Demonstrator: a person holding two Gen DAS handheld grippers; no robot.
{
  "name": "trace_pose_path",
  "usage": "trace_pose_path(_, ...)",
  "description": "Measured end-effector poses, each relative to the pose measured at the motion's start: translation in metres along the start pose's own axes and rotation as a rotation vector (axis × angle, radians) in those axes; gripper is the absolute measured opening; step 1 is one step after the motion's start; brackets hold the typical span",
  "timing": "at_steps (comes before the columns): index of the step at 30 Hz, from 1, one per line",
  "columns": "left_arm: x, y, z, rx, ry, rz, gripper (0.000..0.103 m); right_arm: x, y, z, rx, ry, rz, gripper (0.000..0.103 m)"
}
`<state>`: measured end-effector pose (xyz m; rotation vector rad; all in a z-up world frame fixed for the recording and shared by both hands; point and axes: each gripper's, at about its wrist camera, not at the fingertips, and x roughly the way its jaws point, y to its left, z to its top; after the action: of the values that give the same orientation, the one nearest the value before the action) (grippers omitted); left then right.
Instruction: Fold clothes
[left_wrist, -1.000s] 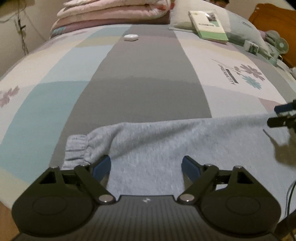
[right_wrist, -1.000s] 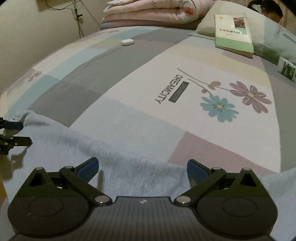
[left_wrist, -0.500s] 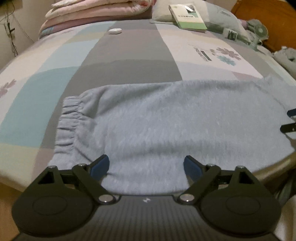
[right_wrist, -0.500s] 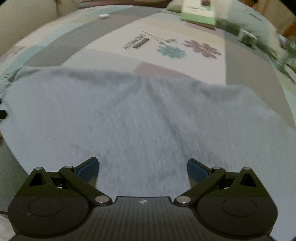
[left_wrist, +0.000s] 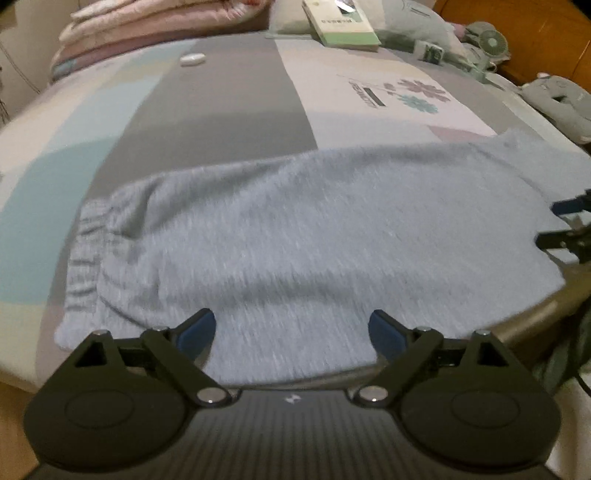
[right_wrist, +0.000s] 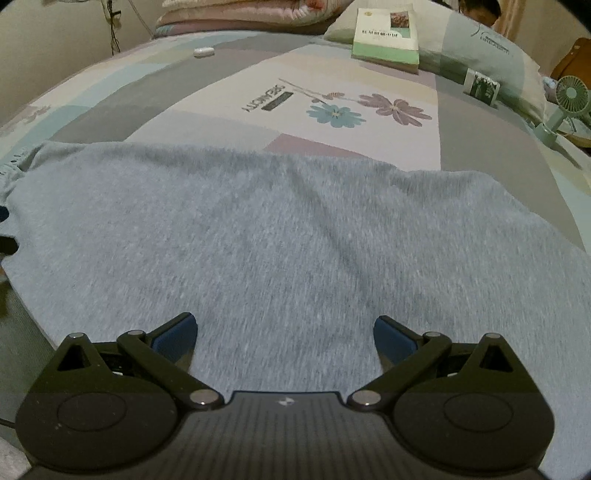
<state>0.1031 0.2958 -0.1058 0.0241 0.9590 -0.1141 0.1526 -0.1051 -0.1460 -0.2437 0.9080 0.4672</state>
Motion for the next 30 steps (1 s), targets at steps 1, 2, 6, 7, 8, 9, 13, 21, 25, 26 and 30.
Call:
trace_pose_path(1,-0.002,0.001,0.000,-0.004,0.005,0.000,0.091,-0.001,0.000,-0.001,-0.003,-0.006,0.002,0.103)
trace_pose_path(2,-0.005,0.001,0.003,-0.004,0.000,0.018,0.091,-0.001,-0.001,-0.001,-0.005,-0.010,0.005,0.103)
trace_pose_path(6,-0.007,0.002,0.018,0.016,-0.055,0.076,0.091,-0.006,-0.007,0.012,0.040,0.008,0.019,0.103)
trace_pose_path(7,-0.004,0.003,0.023,0.016,-0.065,0.079,0.091,-0.008,-0.011,0.018,0.052,-0.006,0.017,0.103)
trace_pose_path(8,-0.001,0.003,0.028,0.016,-0.076,0.081,0.091,-0.010,-0.016,0.024,0.054,-0.022,0.004,0.103)
trace_pose_path(9,0.003,0.004,0.033,0.016,-0.086,0.086,0.091,-0.011,-0.021,0.030,0.056,-0.037,-0.011,0.103)
trace_pose_path(13,0.035,0.014,0.043,-0.009,-0.044,0.162,0.094,-0.001,-0.045,0.057,0.063,-0.066,-0.131,0.103)
trace_pose_path(21,0.031,0.037,0.030,-0.105,-0.073,0.096,0.094,0.041,-0.086,0.084,0.160,-0.031,-0.186,0.103)
trace_pose_path(25,0.028,0.037,0.032,-0.106,-0.072,0.107,0.094,0.043,-0.085,0.090,0.163,-0.028,-0.168,0.103)
trace_pose_path(26,0.027,0.036,0.035,-0.098,-0.072,0.117,0.094,0.043,-0.085,0.091,0.164,-0.027,-0.163,0.103)
trace_pose_path(30,0.012,0.036,0.036,-0.072,-0.106,0.135,0.094,0.045,-0.084,0.097,0.167,-0.024,-0.146,0.103)
